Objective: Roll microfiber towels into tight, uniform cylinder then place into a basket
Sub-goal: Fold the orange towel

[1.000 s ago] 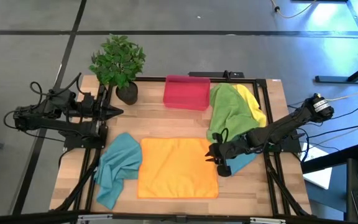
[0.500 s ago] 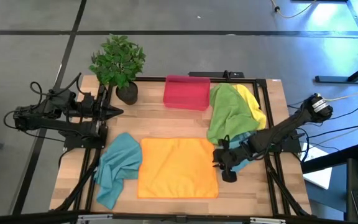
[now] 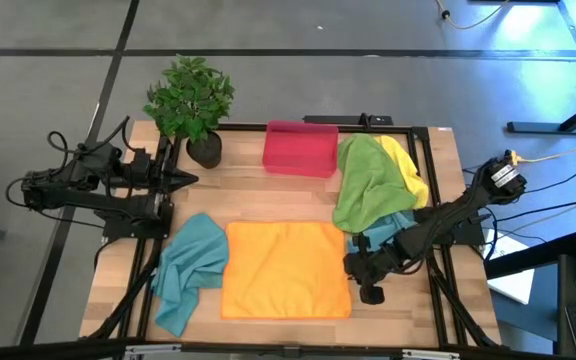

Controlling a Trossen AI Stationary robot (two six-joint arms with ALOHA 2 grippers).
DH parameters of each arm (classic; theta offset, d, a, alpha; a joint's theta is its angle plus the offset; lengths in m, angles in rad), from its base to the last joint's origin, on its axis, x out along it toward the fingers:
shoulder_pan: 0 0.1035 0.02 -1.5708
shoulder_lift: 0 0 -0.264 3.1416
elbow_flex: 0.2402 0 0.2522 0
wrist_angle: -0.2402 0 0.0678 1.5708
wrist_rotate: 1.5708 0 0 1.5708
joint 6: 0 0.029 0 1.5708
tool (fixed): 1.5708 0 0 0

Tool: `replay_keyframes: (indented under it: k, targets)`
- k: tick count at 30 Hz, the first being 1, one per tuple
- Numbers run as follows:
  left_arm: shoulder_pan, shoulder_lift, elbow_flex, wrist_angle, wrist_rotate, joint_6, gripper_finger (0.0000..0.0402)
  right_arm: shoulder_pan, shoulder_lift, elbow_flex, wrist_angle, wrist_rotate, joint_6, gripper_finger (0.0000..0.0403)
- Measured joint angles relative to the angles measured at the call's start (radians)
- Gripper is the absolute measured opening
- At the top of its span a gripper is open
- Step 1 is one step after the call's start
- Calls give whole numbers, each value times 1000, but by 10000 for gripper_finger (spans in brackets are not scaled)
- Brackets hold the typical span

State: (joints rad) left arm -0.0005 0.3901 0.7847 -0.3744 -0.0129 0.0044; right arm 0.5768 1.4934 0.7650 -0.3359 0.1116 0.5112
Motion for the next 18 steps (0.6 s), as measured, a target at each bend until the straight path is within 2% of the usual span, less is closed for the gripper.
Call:
replay_keyframes:
  k: [5,10,18]
  targets:
    - [0,0,0,33,-1,23,0,-62,1,0,0,34,-27,98]
    - [0,0,0,43,-1,76,0,-150,1,0,-4,10,-92,98]
    - [0,0,0,57,-1,77,0,-277,1,0,-56,-33,-171,98]
